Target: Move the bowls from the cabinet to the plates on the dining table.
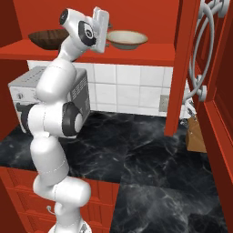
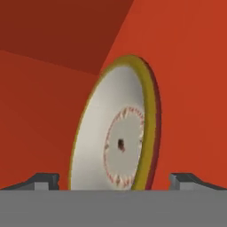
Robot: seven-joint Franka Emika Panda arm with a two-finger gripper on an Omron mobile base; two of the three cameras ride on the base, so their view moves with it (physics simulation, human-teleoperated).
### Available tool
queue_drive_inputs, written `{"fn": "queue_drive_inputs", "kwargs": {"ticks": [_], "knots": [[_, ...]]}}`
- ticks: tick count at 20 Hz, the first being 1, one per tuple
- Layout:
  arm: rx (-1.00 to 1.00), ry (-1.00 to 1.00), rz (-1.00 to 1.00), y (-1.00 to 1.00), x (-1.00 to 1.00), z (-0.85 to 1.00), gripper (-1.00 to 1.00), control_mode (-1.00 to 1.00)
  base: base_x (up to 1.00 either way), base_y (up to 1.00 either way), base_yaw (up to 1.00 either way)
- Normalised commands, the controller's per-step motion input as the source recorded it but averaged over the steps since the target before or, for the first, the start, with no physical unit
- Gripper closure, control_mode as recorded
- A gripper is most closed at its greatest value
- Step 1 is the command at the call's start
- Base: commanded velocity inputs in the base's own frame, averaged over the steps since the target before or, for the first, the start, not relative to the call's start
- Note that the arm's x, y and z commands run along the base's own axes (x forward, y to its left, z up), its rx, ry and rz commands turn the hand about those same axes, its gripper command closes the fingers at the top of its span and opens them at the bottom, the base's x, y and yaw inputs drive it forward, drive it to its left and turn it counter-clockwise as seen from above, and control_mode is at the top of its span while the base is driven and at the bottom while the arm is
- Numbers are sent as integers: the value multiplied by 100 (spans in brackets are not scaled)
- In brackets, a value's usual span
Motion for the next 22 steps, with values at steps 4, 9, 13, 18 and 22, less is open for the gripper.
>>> {"fn": "queue_drive_inputs", "kwargs": {"ticks": [4,9,13,18,22], "knots": [[4,0,0,-40,-20,-18,-100,-100,0,0,0],[2,1,1,-21,-11,-38,-100,-100,0,0,0],[0,1,5,0,35,-48,-100,-100,0,0,0],[2,16,11,0,79,-74,-100,-100,0,0,0],[3,23,15,-1,80,-98,-100,-100,0,0,0]]}}
